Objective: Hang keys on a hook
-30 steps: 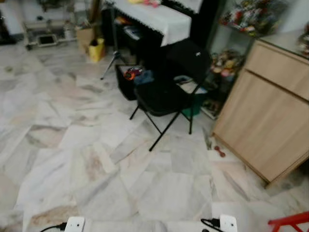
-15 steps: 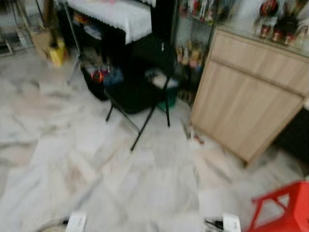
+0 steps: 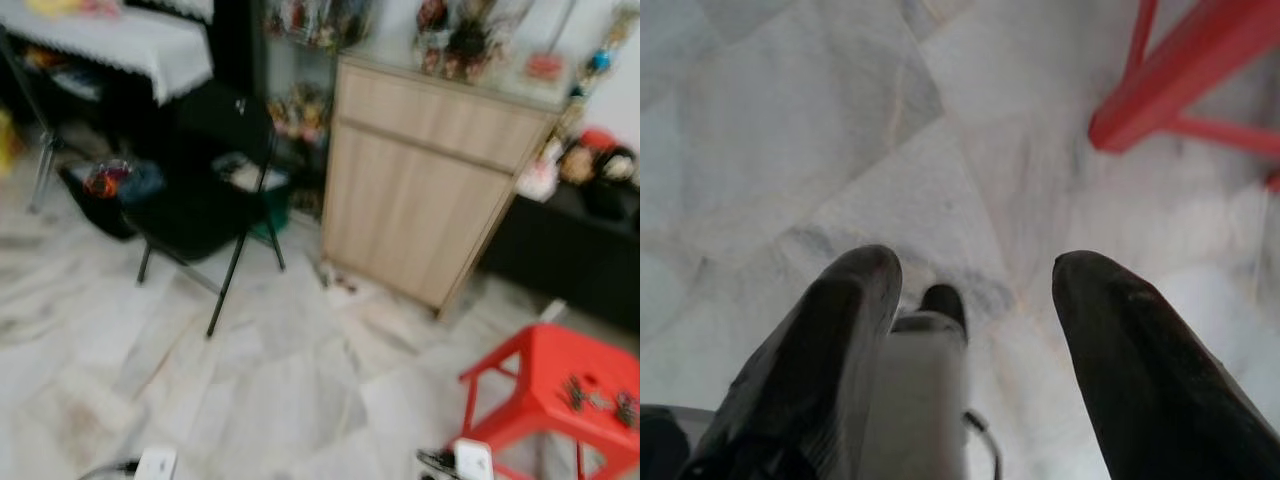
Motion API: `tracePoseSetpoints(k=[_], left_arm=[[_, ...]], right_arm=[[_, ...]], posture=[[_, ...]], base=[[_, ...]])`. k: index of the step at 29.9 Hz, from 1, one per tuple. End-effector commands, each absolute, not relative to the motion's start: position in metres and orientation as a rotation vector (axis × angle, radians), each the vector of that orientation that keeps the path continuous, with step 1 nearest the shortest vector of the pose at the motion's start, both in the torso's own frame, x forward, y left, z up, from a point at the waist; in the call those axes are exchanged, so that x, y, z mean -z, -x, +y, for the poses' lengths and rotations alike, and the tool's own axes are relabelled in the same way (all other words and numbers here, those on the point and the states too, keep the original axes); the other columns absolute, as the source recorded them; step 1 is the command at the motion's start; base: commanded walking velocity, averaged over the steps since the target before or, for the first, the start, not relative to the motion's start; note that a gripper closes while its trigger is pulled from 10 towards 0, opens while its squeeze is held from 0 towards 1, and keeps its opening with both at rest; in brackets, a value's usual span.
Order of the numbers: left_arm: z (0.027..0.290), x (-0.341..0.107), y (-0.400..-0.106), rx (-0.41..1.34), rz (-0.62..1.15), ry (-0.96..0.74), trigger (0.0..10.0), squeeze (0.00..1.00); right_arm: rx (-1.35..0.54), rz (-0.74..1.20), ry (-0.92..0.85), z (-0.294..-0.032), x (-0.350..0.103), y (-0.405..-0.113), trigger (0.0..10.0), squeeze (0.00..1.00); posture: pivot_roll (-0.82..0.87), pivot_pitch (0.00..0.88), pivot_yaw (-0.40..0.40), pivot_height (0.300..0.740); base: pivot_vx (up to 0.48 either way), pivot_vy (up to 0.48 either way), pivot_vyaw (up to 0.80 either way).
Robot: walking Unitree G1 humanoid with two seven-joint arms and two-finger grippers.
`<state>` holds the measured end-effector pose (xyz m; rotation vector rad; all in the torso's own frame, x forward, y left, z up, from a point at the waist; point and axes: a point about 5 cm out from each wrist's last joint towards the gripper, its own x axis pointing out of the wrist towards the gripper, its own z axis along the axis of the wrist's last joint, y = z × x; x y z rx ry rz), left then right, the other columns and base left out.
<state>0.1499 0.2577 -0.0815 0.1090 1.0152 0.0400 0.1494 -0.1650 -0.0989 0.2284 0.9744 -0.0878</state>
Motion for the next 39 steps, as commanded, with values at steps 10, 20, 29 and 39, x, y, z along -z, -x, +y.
tracePoseSetpoints(k=[10, 20, 29, 39], left_arm=[[0.2535, 0.0818, -0.1522, -0.004, 1.015, -0.138, 10.0, 0.00], [0.2537, 0.0815, -0.1528, -0.004, 1.013, -0.137, 10.0, 0.00], [0.2538, 0.0808, -0.1546, -0.036, 1.001, -0.109, 10.0, 0.00], [0.2537, 0.0812, -0.1537, -0.091, 0.985, -0.027, 10.0, 0.00]], right_arm=[[0.100, 0.976, -0.206, -0.1741, 0.0989, -0.1476, 10.0, 0.00], [0.097, 0.975, -0.203, -0.1739, 0.0986, -0.1483, 10.0, 0.00], [0.096, 0.971, -0.202, -0.1743, 0.0976, -0.1511, 10.0, 0.00], [0.111, 0.958, -0.195, -0.1750, 0.0968, -0.1524, 10.0, 0.00]], posture=[[0.00, 0.000, -0.039, 0.740], [0.01, 0.000, -0.043, 0.740], [0.03, 0.000, -0.053, 0.740], [0.02, 0.000, -0.053, 0.740]], base=[[0.000, 0.000, -0.68], [0.000, 0.000, -0.68], [0.000, 0.000, -0.68], [0.000, 0.000, -0.27]])
